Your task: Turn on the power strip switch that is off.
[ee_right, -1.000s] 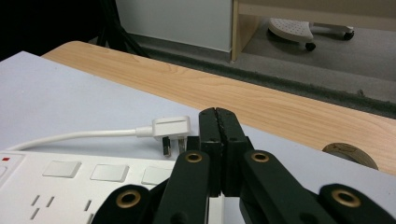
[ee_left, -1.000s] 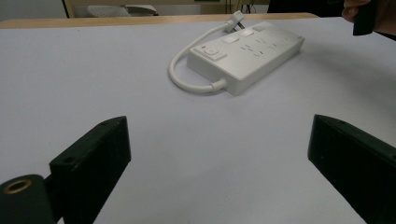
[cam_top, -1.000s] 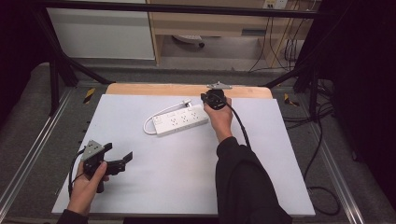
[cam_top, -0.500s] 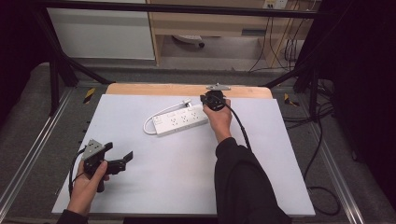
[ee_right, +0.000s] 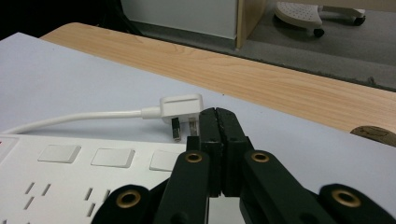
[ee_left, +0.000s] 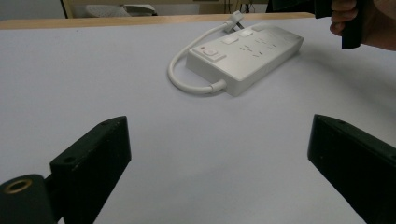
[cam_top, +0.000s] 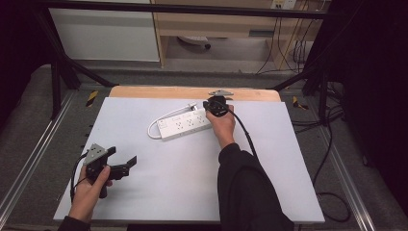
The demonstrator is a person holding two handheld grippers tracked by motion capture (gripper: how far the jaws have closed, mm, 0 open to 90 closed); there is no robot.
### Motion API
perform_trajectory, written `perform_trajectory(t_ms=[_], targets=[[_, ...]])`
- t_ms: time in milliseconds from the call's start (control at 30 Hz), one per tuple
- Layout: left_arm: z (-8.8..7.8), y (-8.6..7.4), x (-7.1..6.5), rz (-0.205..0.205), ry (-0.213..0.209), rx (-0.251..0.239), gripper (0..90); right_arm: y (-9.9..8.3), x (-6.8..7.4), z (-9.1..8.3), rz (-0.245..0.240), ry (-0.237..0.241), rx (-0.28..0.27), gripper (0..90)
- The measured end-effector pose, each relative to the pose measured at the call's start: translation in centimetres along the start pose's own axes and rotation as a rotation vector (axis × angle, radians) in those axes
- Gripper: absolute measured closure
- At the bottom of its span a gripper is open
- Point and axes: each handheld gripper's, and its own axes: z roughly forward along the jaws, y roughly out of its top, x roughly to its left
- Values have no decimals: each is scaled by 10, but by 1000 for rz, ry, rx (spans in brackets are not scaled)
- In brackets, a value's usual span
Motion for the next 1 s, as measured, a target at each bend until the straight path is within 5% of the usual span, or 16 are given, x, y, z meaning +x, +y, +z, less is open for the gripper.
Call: perform_trajectory(t_ms=[1000], targets=[[0,0,0,0,0,4,60,-13,15,12,9,40,22,900]])
